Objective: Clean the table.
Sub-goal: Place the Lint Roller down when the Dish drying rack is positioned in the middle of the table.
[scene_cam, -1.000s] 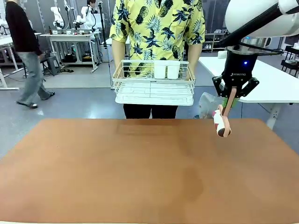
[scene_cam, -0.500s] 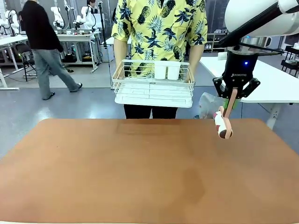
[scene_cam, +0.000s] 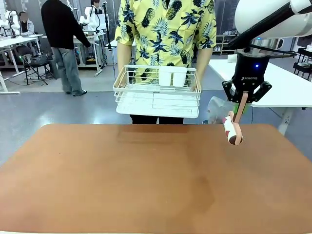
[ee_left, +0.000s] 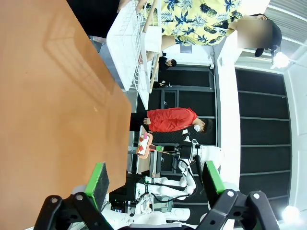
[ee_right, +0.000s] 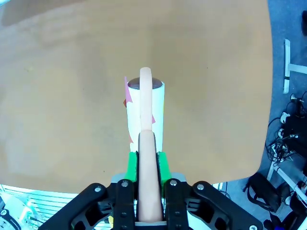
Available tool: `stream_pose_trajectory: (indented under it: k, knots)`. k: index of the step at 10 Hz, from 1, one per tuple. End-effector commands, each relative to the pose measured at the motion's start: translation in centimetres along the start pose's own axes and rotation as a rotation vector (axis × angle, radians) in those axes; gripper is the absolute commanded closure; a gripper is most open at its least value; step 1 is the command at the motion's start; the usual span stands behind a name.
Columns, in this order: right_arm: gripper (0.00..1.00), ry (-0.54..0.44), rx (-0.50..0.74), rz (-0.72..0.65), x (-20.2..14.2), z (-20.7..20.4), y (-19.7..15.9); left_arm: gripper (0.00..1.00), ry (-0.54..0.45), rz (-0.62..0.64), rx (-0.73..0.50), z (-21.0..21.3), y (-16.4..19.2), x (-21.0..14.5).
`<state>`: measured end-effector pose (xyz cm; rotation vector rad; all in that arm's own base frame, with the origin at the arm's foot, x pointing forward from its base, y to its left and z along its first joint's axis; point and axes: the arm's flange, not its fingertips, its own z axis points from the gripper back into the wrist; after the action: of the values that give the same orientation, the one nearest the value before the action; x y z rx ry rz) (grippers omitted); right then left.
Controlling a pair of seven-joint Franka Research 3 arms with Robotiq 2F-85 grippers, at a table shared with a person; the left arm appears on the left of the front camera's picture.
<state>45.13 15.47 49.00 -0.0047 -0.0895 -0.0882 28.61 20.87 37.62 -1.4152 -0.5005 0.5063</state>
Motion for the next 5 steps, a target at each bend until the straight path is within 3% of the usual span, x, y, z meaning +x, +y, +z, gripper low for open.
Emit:
stream_pose_trajectory:
  k: [1, 5]
  knots:
    - [0.79, -0.002, -0.003, -0.010, -0.17, 0.51, 0.11, 0.00, 0.011, -0.022, -0.006, 0.41, -0.09, -0.22]
    - [0.79, -0.002, -0.003, -0.010, -0.17, 0.51, 0.11, 0.00, 0.011, -0.022, -0.006, 0.41, -0.09, -0.22]
